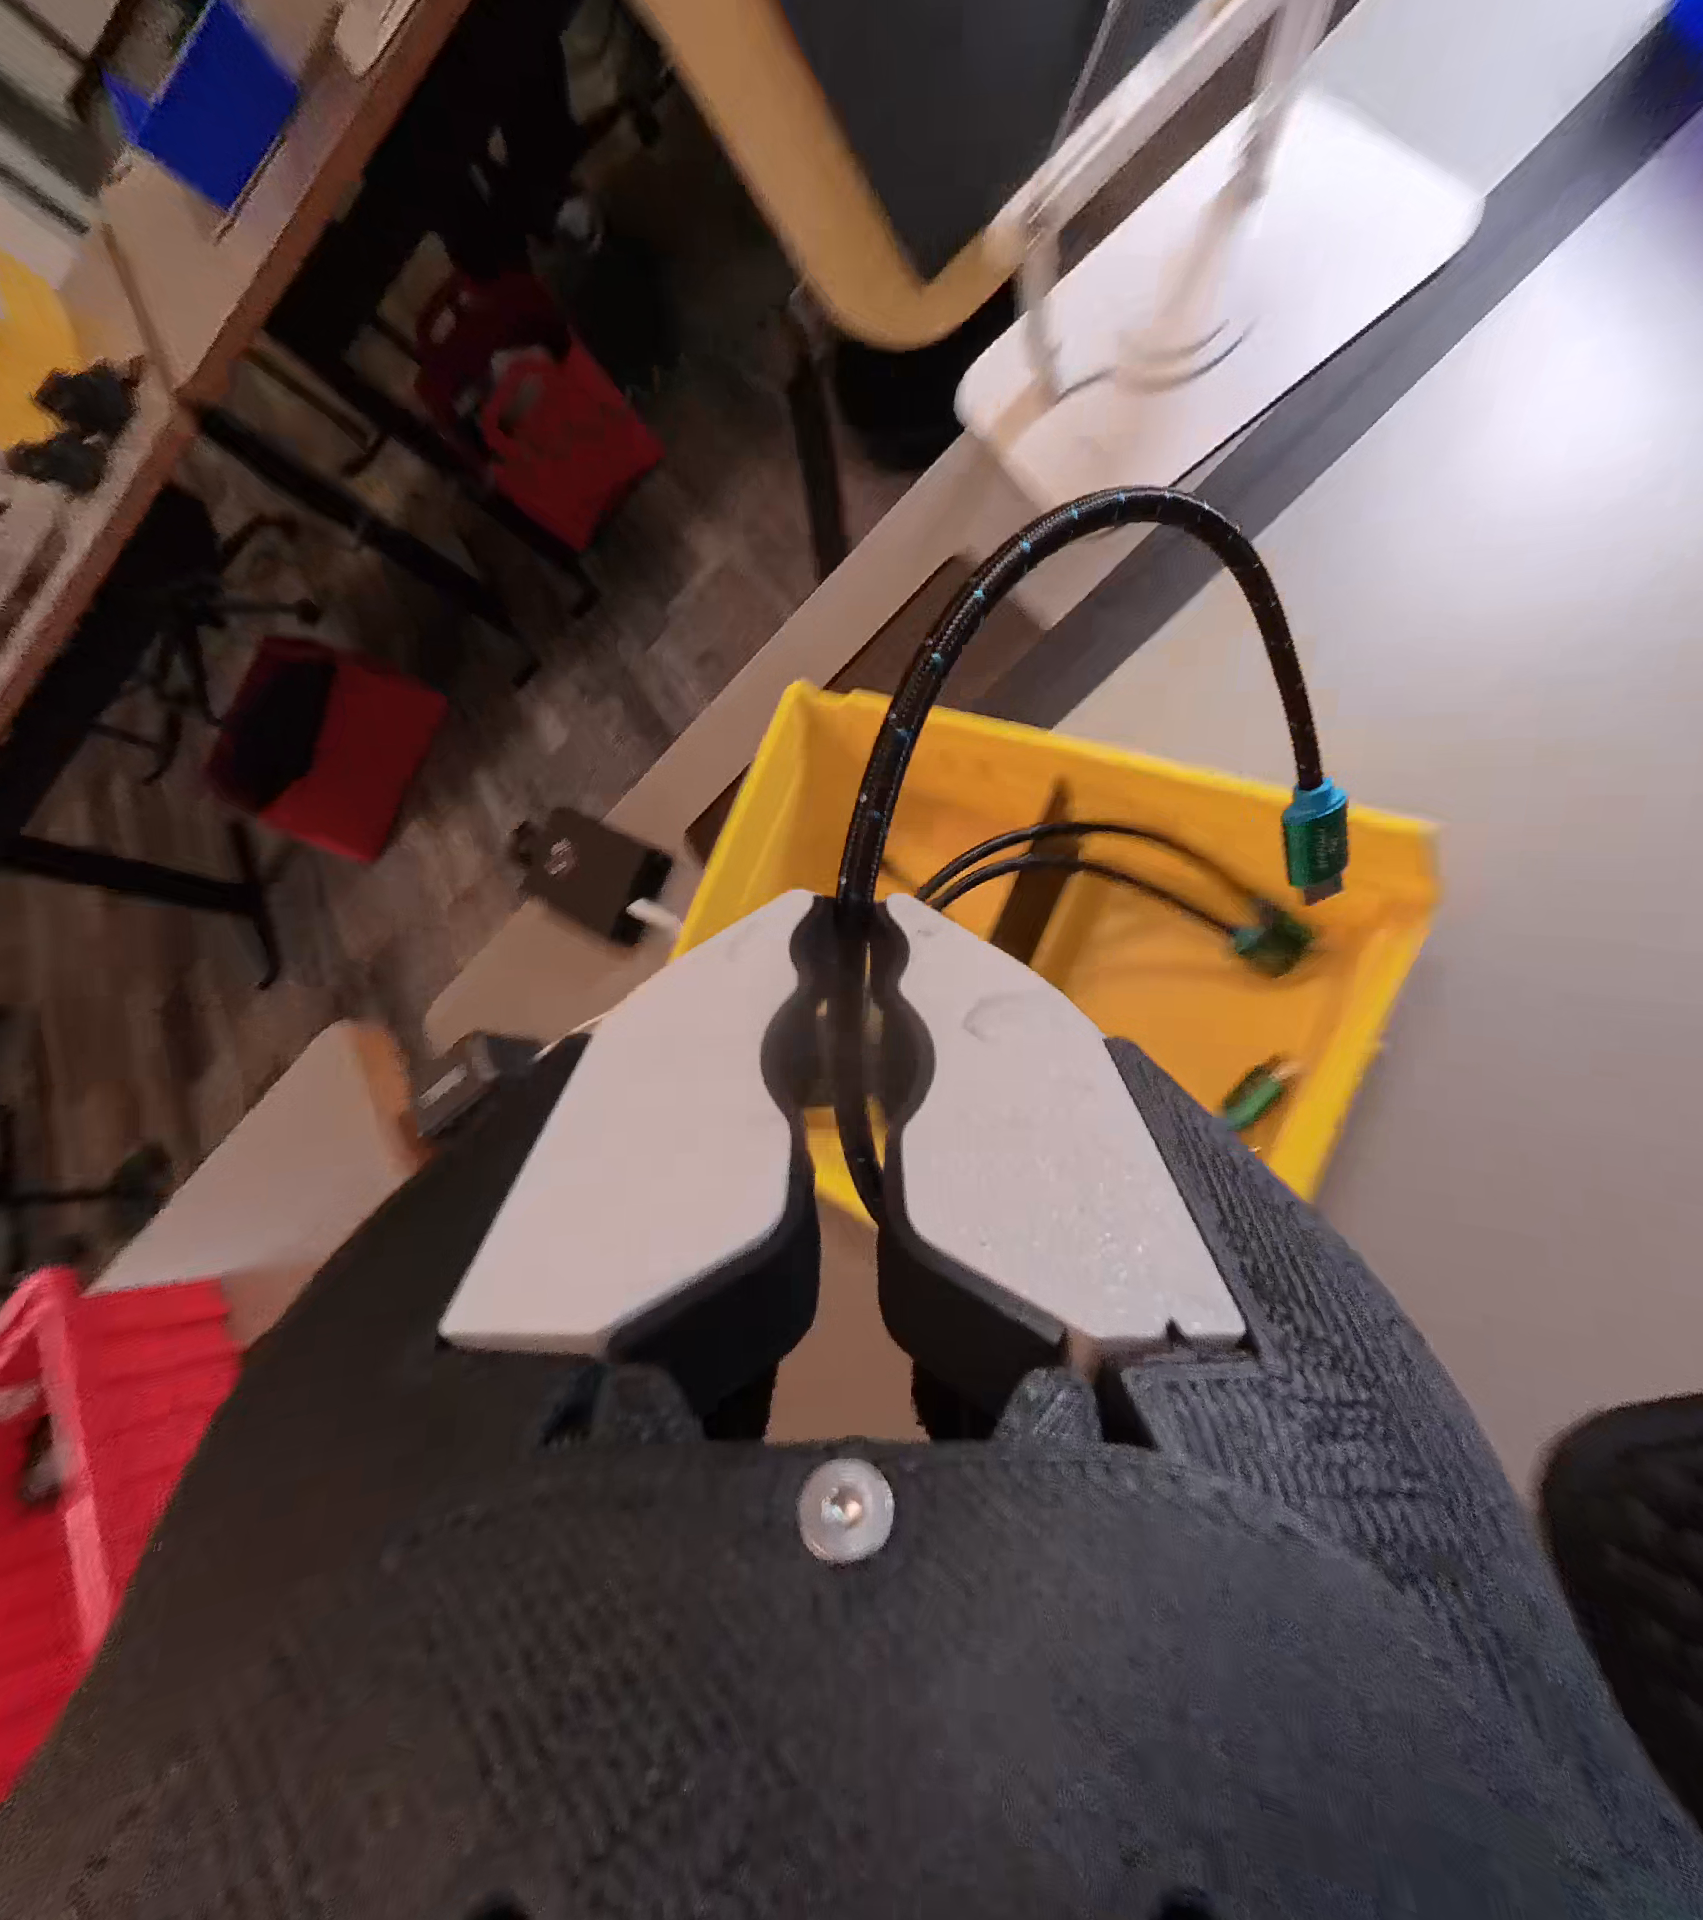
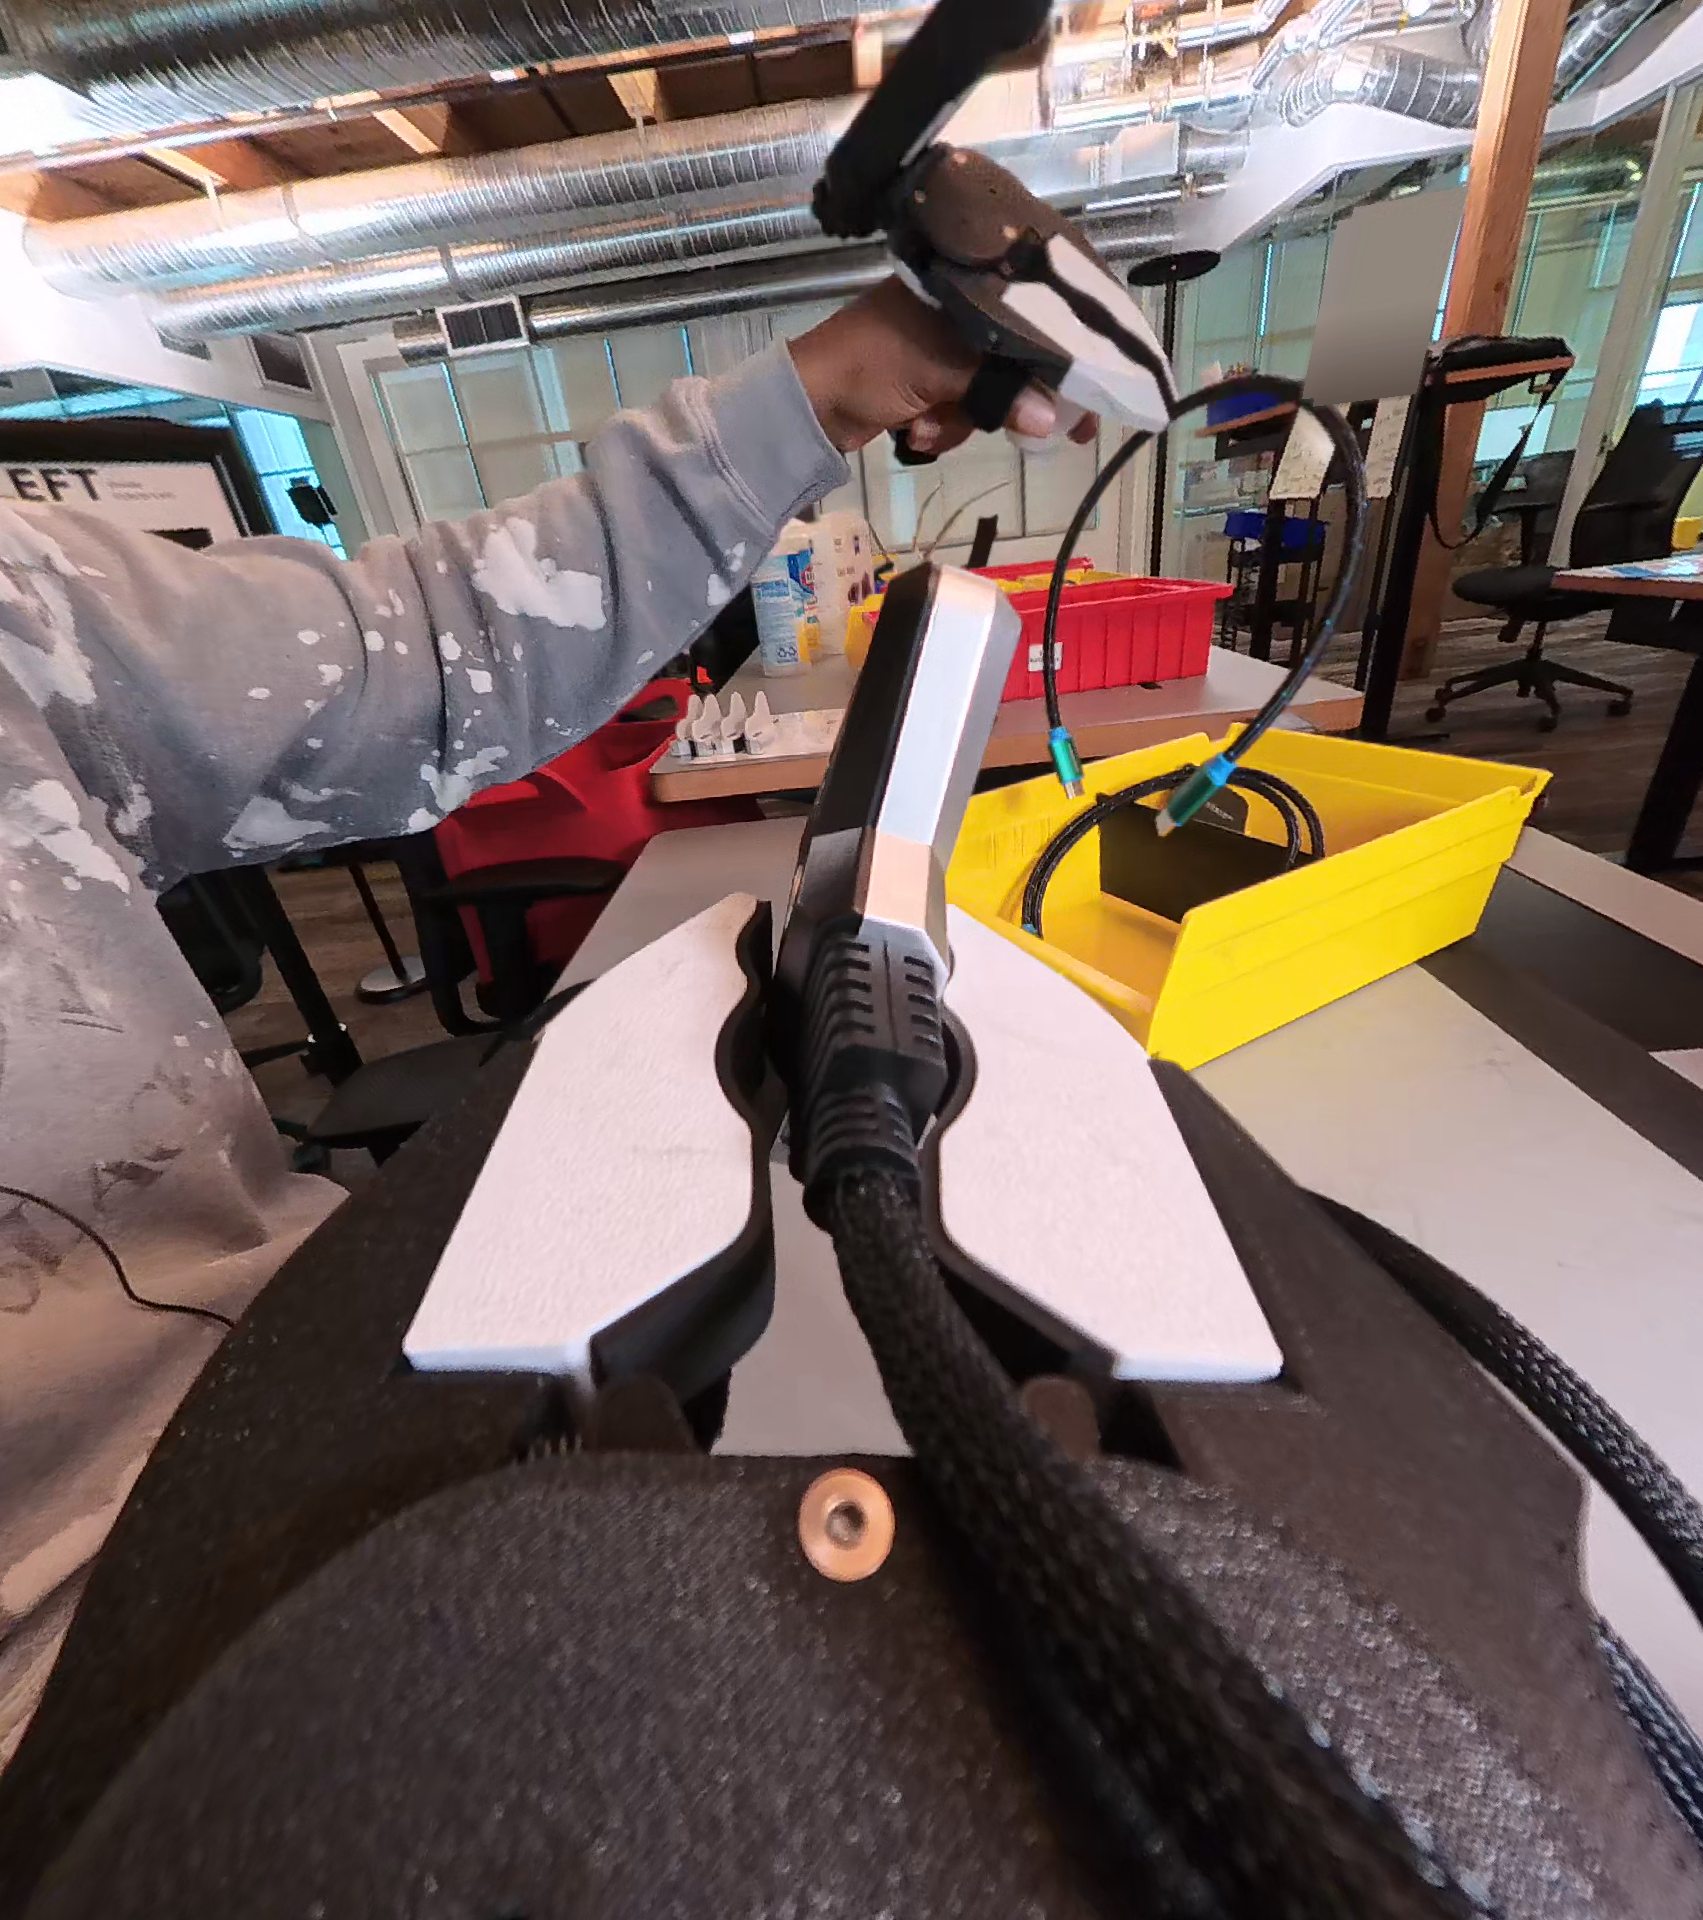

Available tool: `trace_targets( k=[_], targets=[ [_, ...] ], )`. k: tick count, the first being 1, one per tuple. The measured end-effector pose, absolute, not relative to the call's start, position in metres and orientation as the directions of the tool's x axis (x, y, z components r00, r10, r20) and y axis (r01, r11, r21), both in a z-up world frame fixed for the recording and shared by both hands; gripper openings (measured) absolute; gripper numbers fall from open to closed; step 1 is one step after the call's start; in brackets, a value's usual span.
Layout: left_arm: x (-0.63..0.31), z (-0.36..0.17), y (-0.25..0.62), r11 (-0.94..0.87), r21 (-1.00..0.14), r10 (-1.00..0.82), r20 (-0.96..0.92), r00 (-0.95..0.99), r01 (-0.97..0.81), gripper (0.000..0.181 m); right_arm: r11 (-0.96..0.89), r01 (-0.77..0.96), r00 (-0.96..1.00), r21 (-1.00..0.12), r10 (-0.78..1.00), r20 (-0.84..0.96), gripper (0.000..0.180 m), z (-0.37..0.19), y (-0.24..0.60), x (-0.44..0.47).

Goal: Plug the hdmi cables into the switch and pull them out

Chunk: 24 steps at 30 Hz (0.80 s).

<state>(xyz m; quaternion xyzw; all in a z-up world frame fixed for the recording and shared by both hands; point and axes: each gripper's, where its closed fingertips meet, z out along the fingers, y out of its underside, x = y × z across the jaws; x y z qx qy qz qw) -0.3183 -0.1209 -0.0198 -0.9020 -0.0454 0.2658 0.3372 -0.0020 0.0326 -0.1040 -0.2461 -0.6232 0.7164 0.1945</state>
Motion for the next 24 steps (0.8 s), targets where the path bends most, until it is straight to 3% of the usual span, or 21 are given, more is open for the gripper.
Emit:
trace_targets(
  k=[3,6,9,13,19,24],
  targets=[
    [-0.267,-0.020,-0.100,-0.680,-0.732,0.193,-0.228,0.954,-0.037,0.007,-0.151,0.008,-0.800,-0.988,0.592,-0.097,0.026,-0.098,0.035,0.001],
    [-0.212,-0.057,-0.078,-0.626,-0.767,0.092,0.104,0.990,0.139,0.007,-0.153,-0.008,-0.794,-0.988,0.602,-0.087,0.025,-0.092,0.038,0.005],
    [-0.169,-0.118,-0.063,-0.598,-0.720,0.049,0.406,0.913,0.352,0.007,-0.135,-0.012,-0.775,-0.991,0.628,-0.076,0.026,-0.091,0.043,0.008],
    [-0.142,-0.206,-0.063,-0.573,-0.625,0.110,0.582,0.806,0.530,0.008,-0.091,0.000,-0.742,-0.996,0.667,-0.061,0.026,-0.101,0.048,0.015],
    [-0.123,-0.276,-0.094,-0.545,-0.547,0.232,0.629,0.742,0.635,0.008,-0.080,0.028,-0.729,-0.996,0.680,-0.076,0.026,-0.116,0.052,0.021],
    [-0.132,-0.265,-0.111,-0.637,-0.686,0.199,0.293,0.935,0.350,0.015,-0.082,0.053,-0.736,-0.995,0.671,-0.094,0.026,-0.123,0.049,0.017]
  ],
)
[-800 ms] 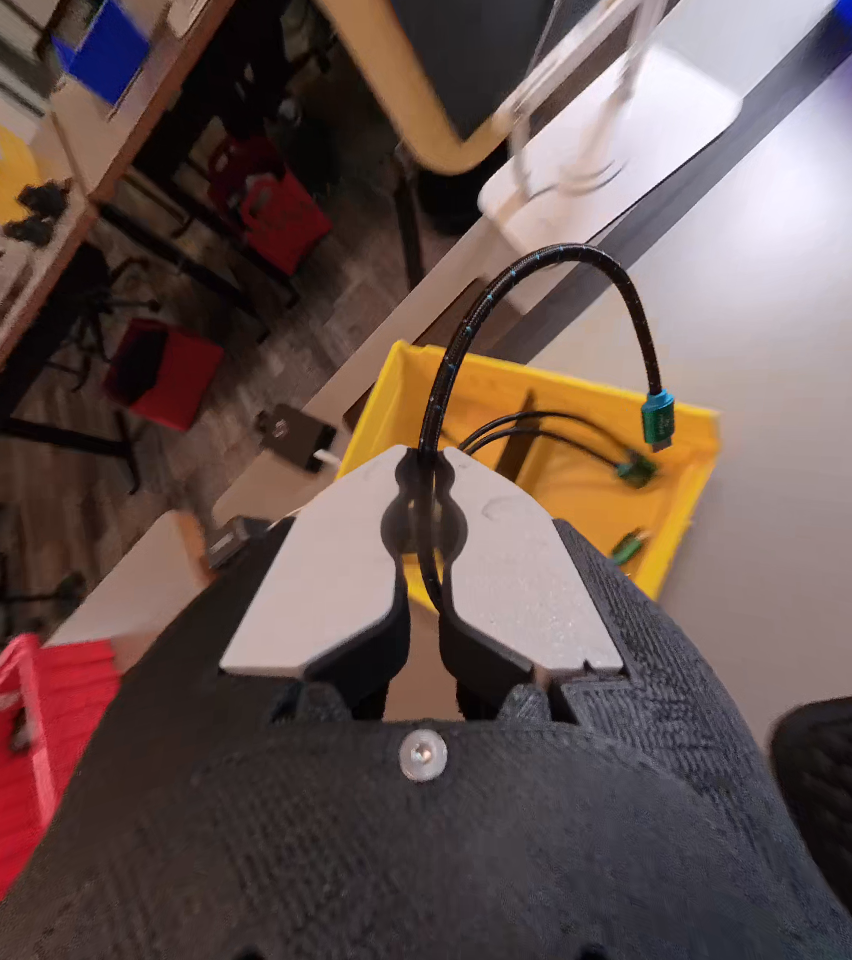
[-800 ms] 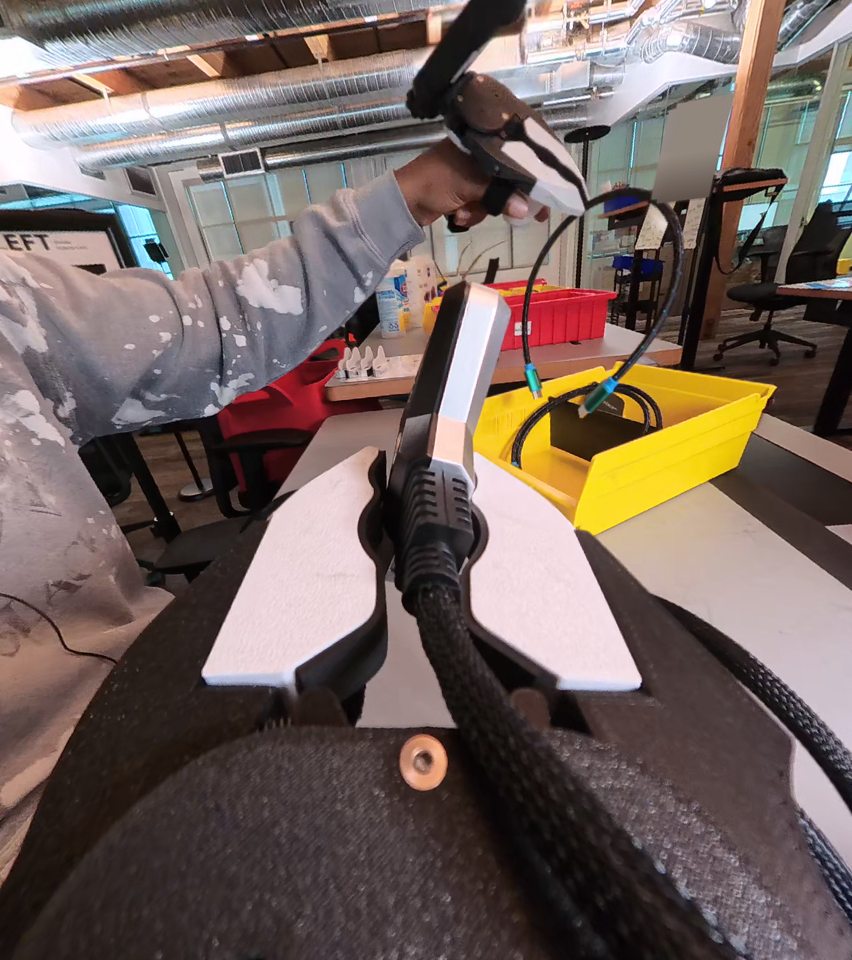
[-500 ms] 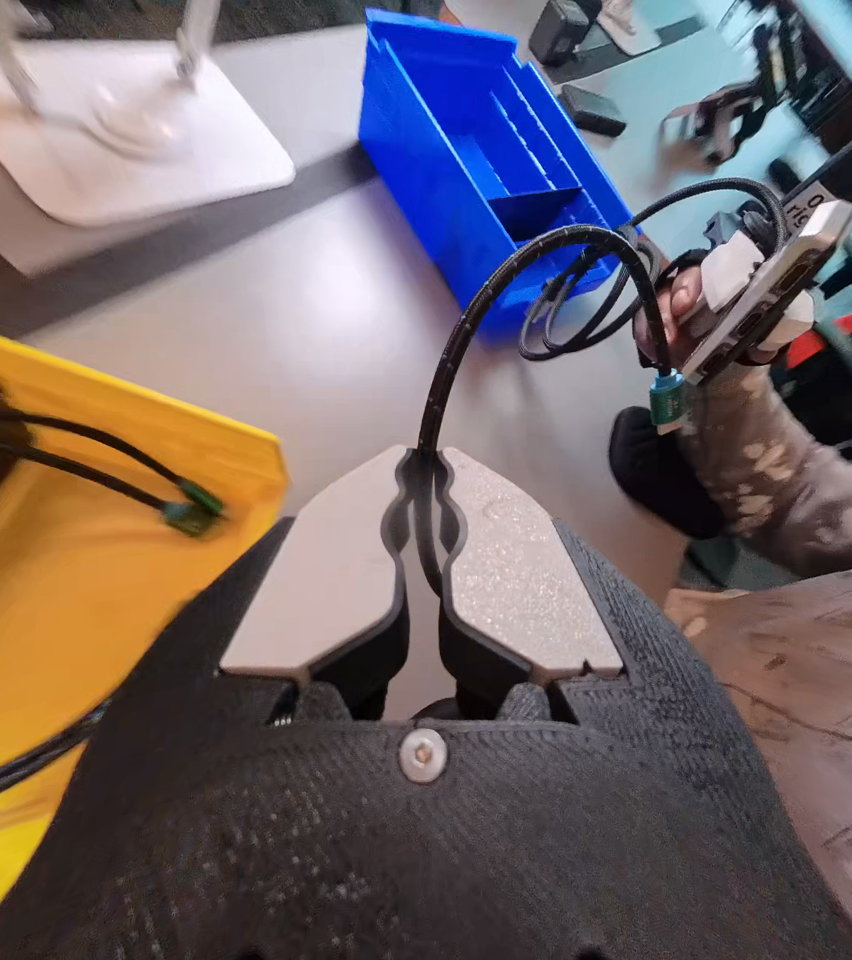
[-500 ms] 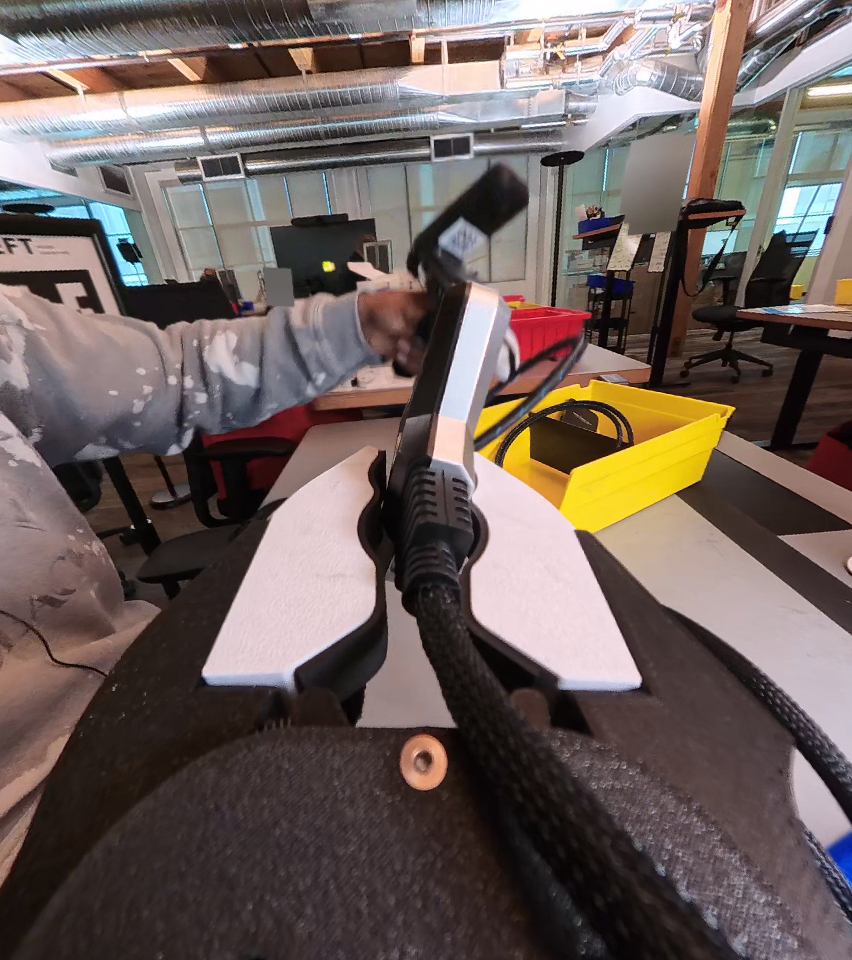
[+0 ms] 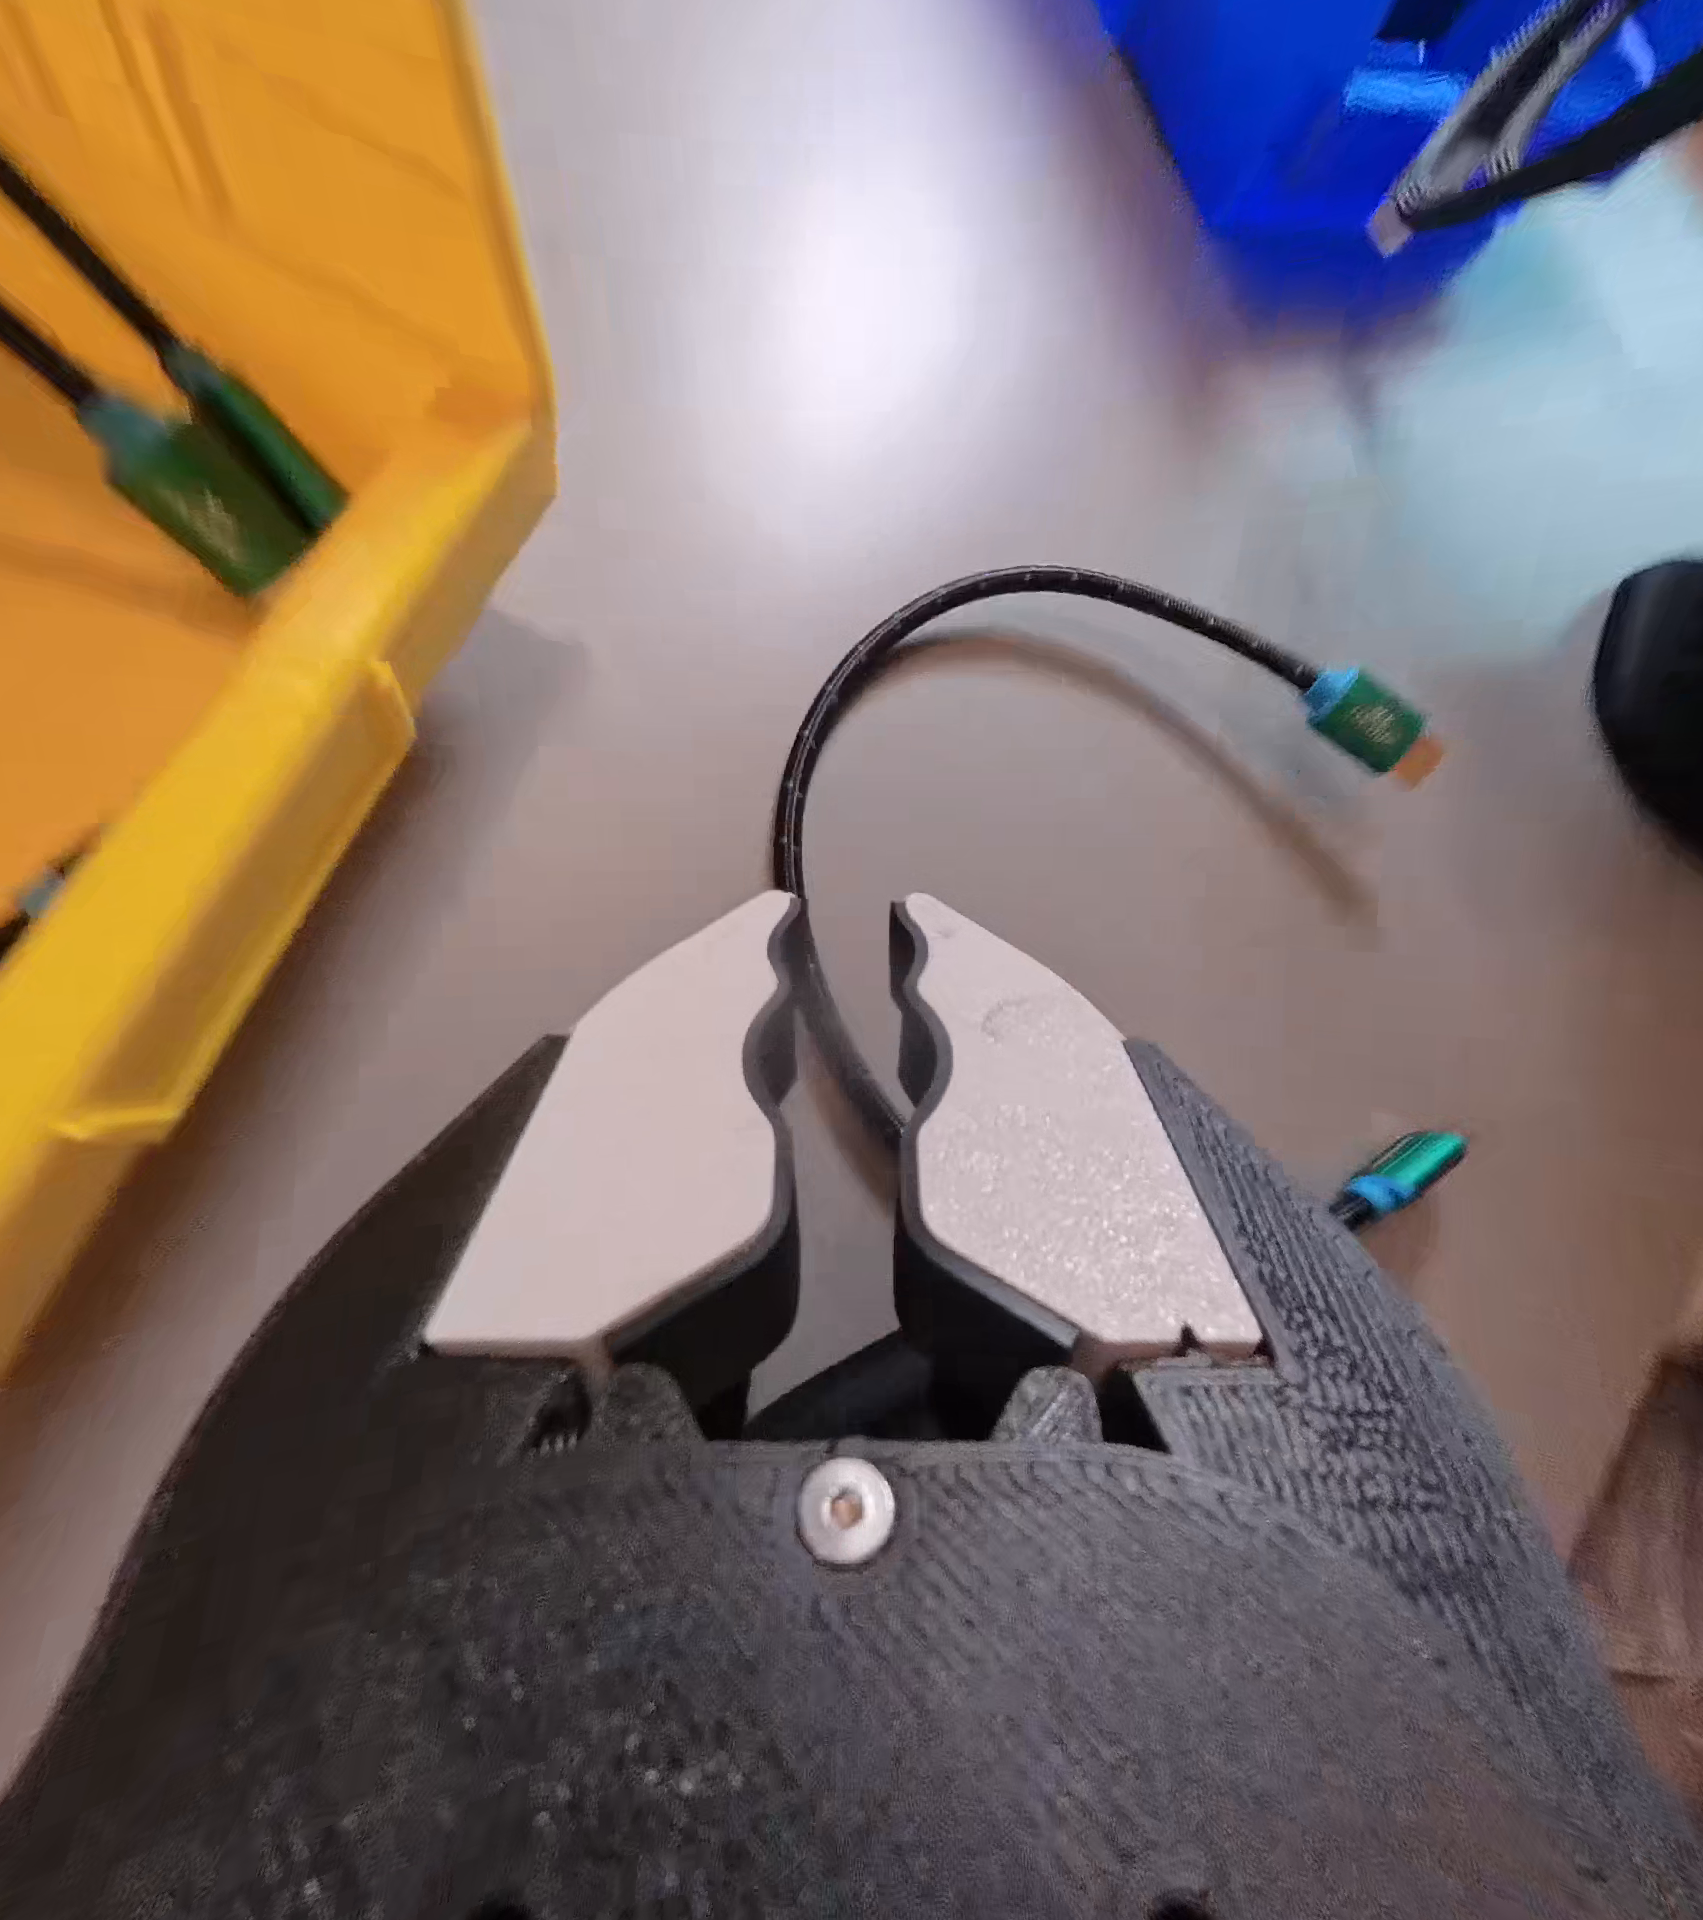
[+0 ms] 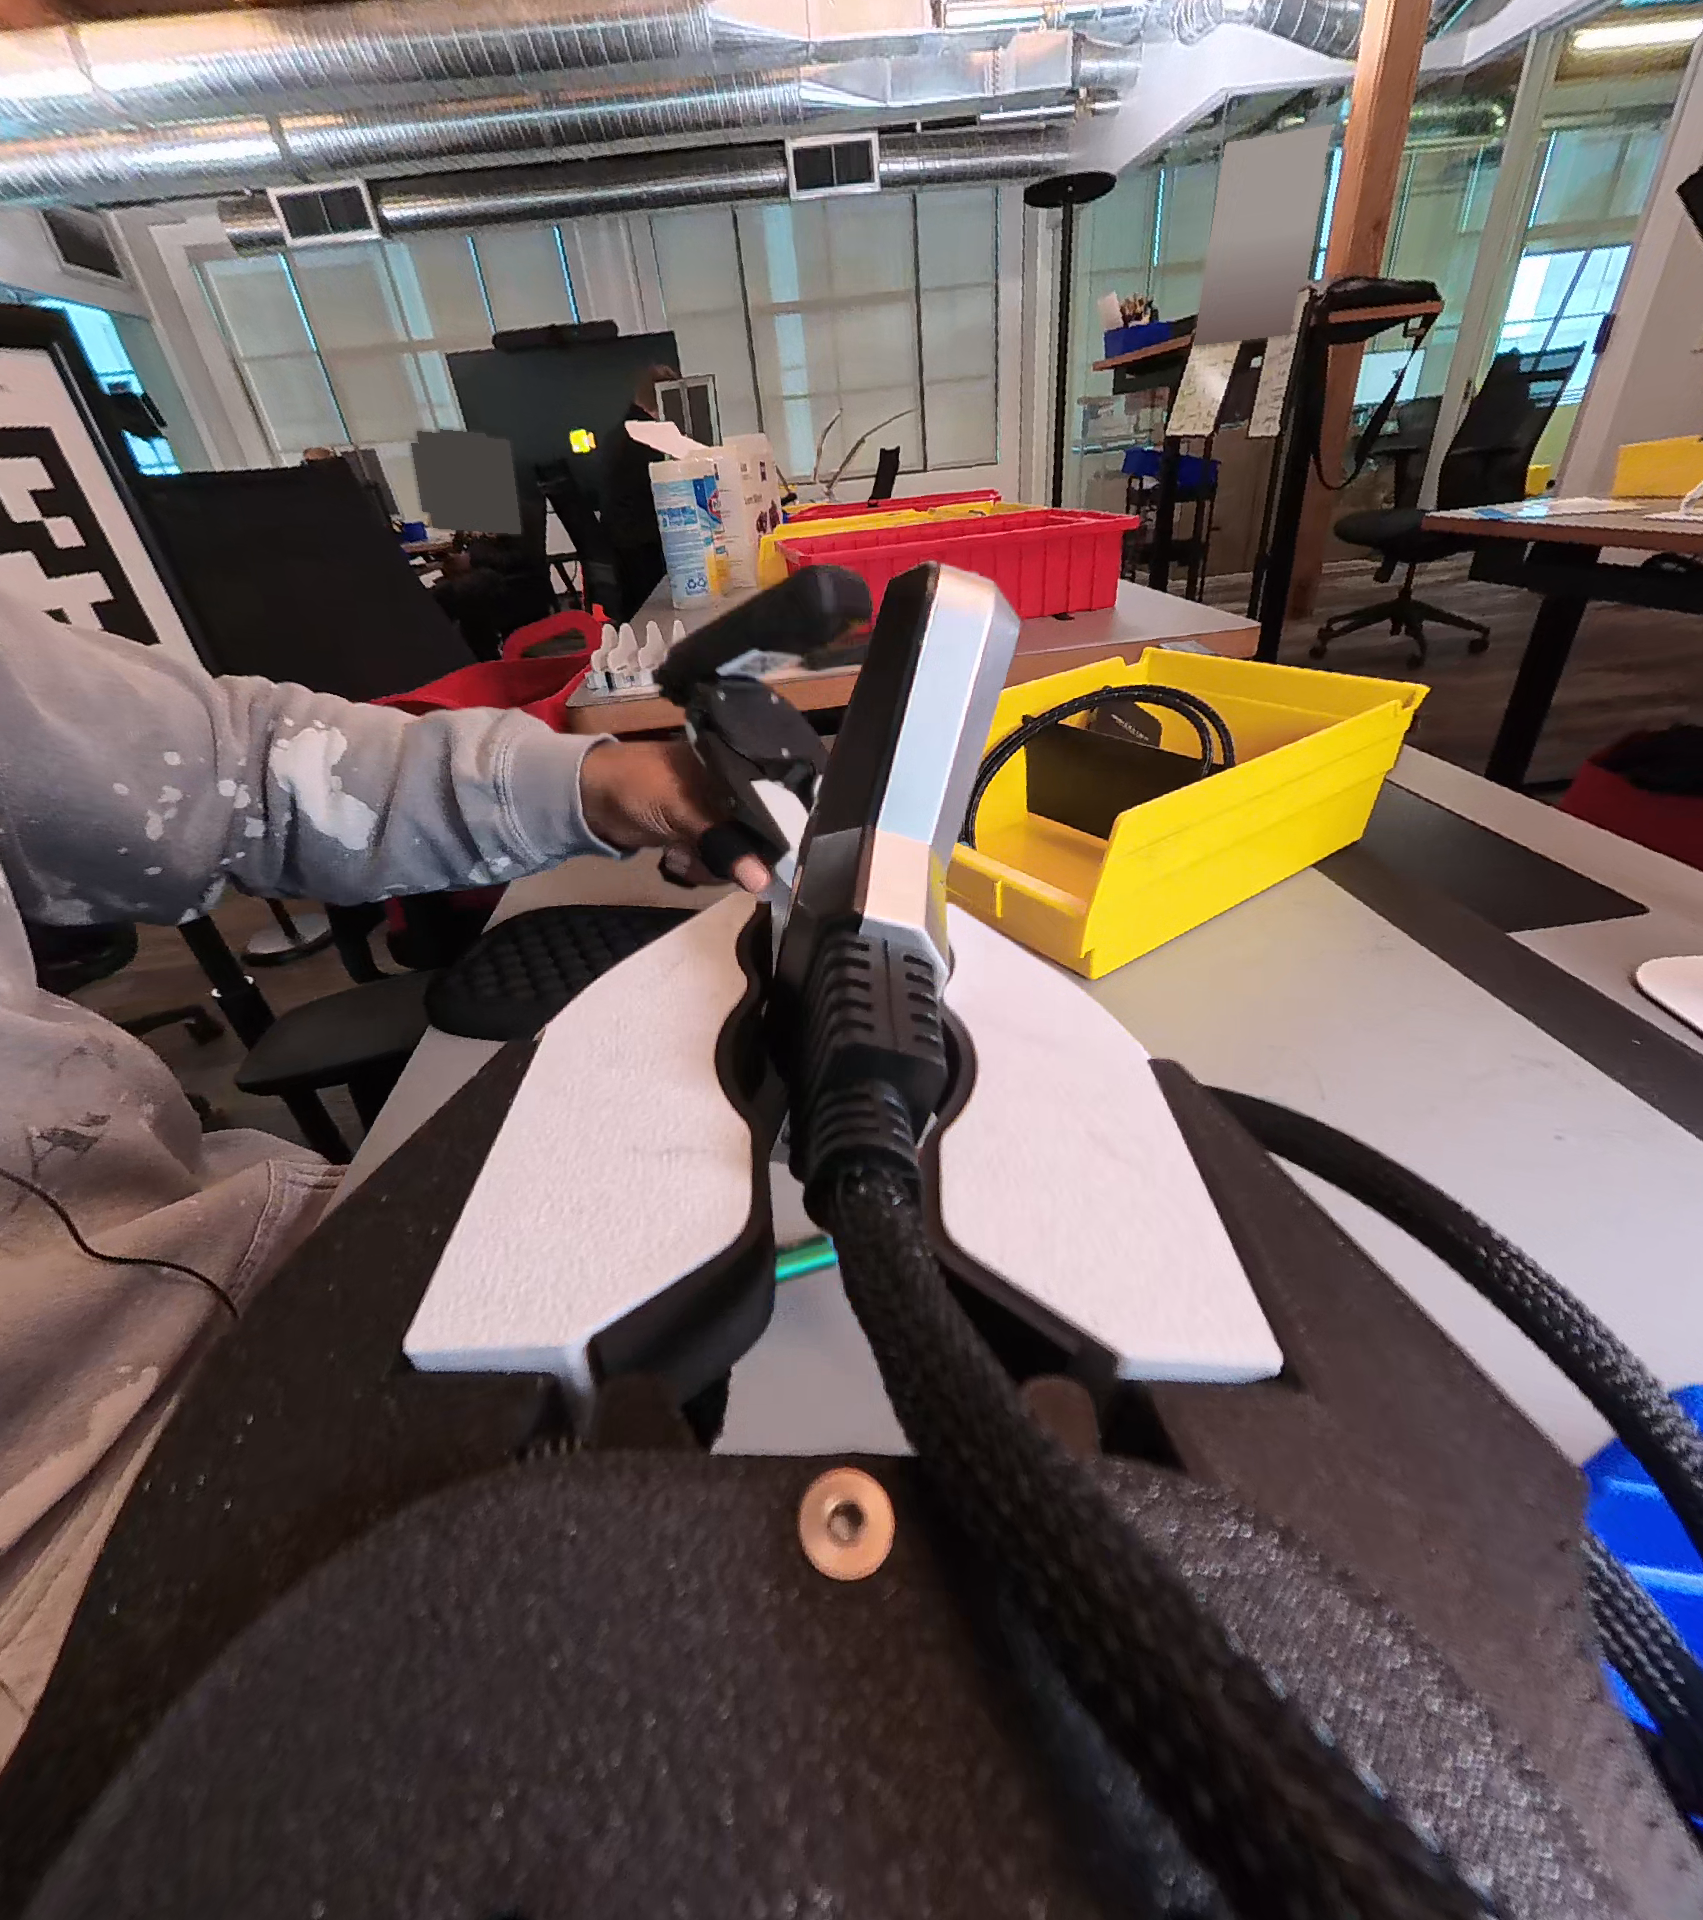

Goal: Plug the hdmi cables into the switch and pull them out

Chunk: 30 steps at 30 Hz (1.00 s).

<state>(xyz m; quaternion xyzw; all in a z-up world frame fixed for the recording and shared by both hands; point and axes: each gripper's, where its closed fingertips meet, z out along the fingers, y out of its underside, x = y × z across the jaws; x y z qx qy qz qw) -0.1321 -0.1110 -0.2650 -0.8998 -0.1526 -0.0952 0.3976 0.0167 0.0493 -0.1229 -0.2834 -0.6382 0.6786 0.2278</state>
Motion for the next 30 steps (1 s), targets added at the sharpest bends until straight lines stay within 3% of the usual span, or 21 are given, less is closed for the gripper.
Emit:
trace_targets(
  k=[6,15,25,28,30],
  targets=[
    [-0.081,-0.256,-0.073,-0.702,-0.706,-0.202,0.080,0.976,-0.088,0.025,-0.082,0.070,-0.765,-0.994,0.636,-0.107,0.025,-0.129,0.045,0.019],
    [-0.028,-0.282,0.003,-0.562,-0.591,-0.699,-0.034,0.715,-0.578,0.034,-0.221,0.131,-0.882,-0.966,0.419,-0.216,0.025,-0.127,0.047,0.045],
    [-0.005,-0.300,0.022,-0.398,-0.532,-0.882,-0.004,0.472,-0.748,0.037,-0.424,0.134,-0.923,-0.896,0.276,-0.269,0.024,-0.110,0.075,0.061],
    [-0.001,-0.300,0.025,-0.369,-0.565,-0.888,-0.019,0.459,-0.738,0.023,-0.435,0.135,-0.919,-0.890,0.282,-0.277,0.025,-0.110,0.079,0.059],
    [-0.007,-0.300,0.032,-0.384,-0.567,-0.858,-0.071,0.508,-0.729,0.002,-0.435,0.137,-0.915,-0.890,0.288,-0.281,0.025,-0.112,0.081,0.058]
  ],
)
